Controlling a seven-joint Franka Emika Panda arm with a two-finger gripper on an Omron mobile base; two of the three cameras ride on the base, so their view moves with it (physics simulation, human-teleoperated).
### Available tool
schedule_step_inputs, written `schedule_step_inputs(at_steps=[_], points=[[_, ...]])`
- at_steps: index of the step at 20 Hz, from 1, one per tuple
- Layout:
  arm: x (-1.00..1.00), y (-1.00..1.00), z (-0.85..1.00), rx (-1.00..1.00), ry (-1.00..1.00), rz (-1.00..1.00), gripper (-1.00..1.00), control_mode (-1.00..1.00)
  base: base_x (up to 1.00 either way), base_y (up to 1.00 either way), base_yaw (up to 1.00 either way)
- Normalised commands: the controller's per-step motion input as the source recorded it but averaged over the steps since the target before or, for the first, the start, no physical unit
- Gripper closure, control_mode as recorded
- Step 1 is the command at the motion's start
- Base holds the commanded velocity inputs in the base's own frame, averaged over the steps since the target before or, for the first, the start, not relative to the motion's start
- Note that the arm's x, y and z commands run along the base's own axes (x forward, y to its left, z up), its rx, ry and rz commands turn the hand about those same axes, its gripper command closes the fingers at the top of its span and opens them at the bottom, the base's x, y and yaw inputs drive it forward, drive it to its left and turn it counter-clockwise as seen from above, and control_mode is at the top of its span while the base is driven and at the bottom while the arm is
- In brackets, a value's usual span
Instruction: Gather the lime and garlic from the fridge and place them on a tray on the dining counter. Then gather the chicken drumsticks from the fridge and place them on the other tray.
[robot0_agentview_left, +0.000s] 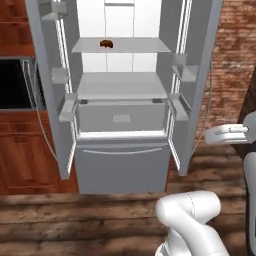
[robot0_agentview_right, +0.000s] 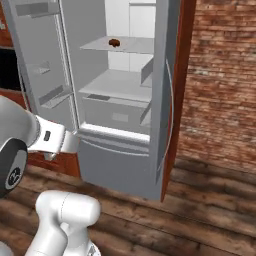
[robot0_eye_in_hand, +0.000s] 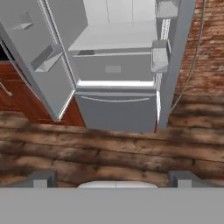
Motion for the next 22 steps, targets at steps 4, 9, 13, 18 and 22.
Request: schedule_step_inputs(at_steps=[4,9,13,18,22], points=[[0.00,0.00,0.00,0.00,0.00,0.00,-1.00,1.00,0.45,0.88,-0.33],[0.00,0.00,0.00,0.00,0.00,0.00,-1.00,1.00,0.06,0.85,0.00],[0.00,0.00,0.00,0.00,0.00,0.00,-1.00,1.00,0.12,-0.38,0.02],[0.00,0.00,0.00,0.00,0.00,0.00,-1.00,1.00,0.55,-0.26,-0.02],[0.00,0.00,0.00,0.00,0.00,0.00,-1.00,1.00,0.87,0.52,-0.20]])
